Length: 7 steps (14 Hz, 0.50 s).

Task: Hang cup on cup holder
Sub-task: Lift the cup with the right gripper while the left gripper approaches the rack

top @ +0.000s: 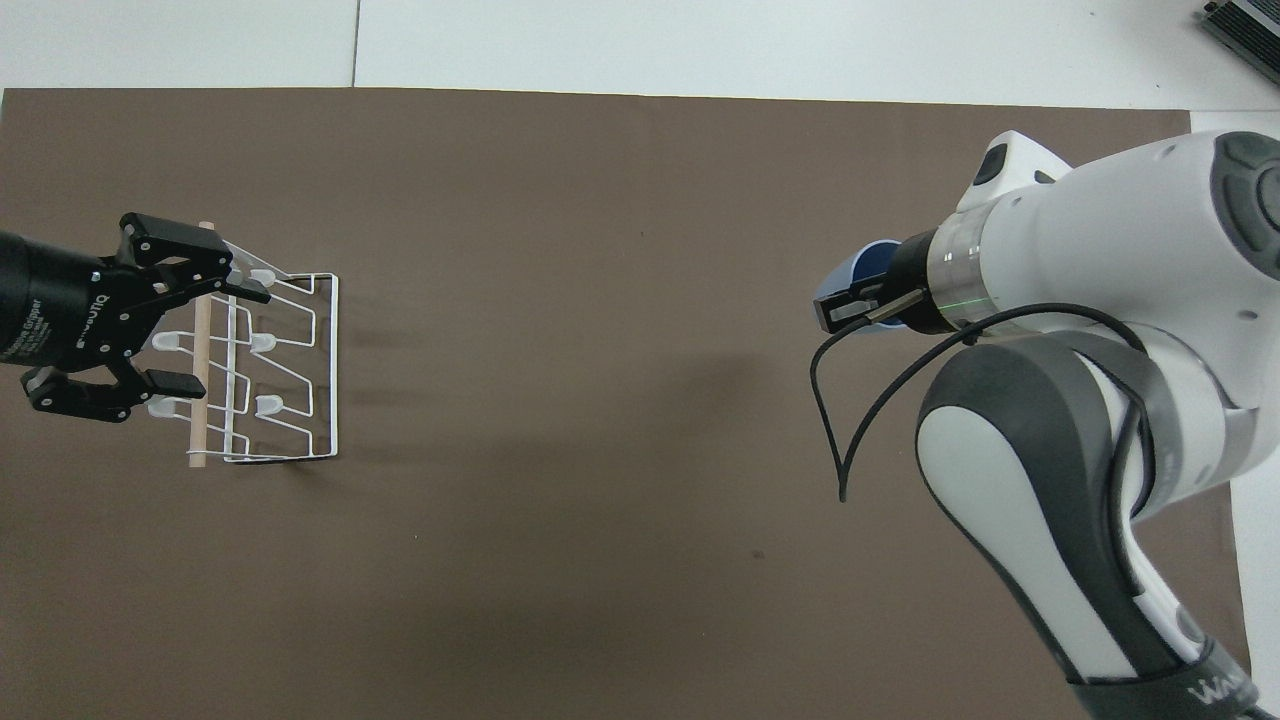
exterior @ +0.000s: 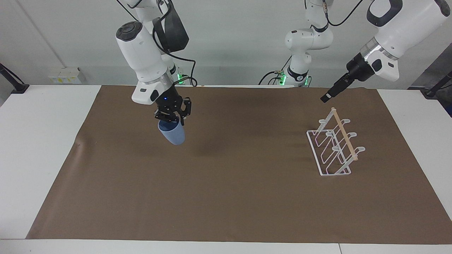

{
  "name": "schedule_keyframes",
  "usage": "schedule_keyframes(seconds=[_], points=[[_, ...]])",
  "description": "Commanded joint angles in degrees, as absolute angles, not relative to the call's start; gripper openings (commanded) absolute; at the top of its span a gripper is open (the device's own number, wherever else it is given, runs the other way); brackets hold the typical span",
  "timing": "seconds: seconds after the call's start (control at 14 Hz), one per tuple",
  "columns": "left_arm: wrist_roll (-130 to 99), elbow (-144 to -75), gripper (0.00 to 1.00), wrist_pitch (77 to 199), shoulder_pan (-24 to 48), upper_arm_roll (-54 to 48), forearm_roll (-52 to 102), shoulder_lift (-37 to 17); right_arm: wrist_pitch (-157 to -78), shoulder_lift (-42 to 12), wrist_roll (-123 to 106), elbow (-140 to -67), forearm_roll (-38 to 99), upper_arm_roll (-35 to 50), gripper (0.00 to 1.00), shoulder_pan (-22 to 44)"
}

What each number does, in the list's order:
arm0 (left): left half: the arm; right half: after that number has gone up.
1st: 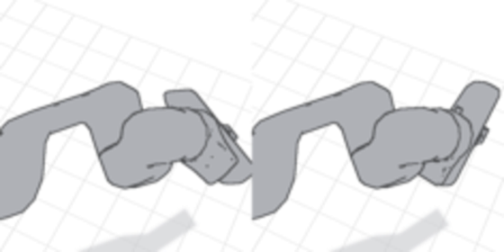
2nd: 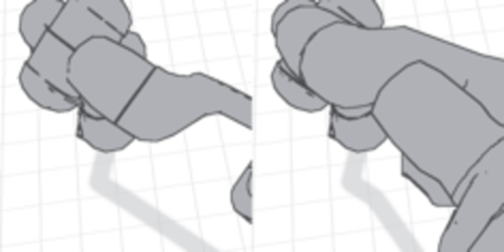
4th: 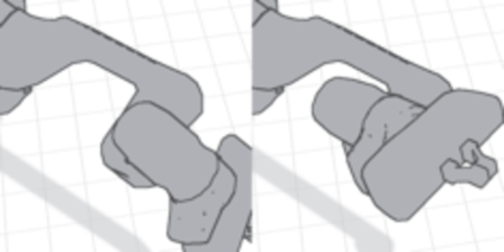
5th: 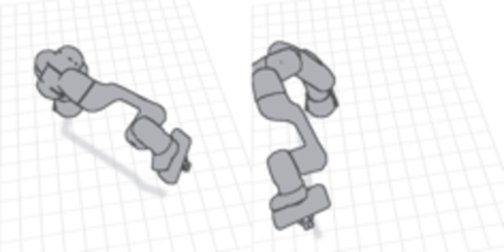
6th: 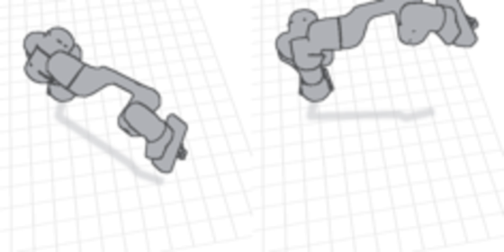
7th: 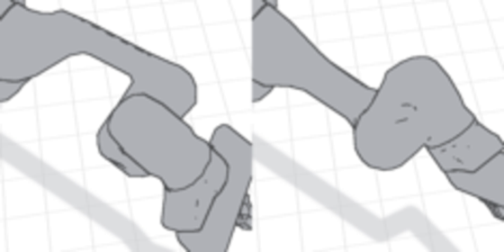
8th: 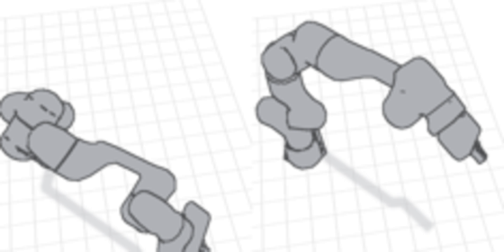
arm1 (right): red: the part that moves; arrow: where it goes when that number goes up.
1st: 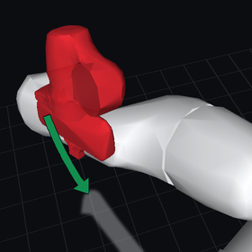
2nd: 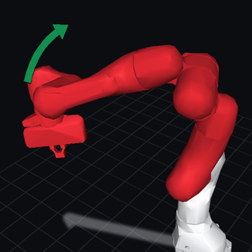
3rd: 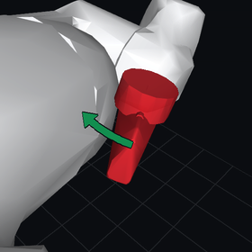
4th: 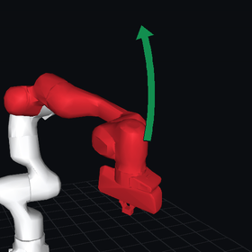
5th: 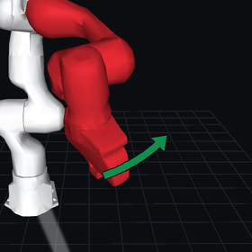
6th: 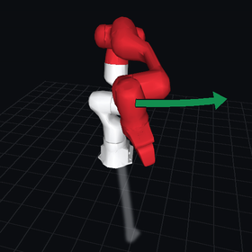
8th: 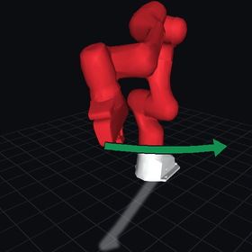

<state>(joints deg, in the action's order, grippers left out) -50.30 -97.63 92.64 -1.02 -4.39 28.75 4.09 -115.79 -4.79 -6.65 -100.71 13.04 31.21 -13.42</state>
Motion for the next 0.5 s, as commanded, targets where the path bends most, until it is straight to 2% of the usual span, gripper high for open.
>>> schedule_keyframes(seconds=[0.0, 0.43], points=[[-61.2, -103.6, 1.00, 96.6, -1.5, -4.1, 37.1, 7.6, -119.1, -4.7, 1.7, -100.6, 23.4, 31.6, 0.00, -9.9], [-70.7, -113.3, 1.00, 105.1, -1.6, -4.0, 51.7, 10.5, -131.1, -4.7, 10.9, -100.6, 45.2, 31.6, 0.00, -3.1]])
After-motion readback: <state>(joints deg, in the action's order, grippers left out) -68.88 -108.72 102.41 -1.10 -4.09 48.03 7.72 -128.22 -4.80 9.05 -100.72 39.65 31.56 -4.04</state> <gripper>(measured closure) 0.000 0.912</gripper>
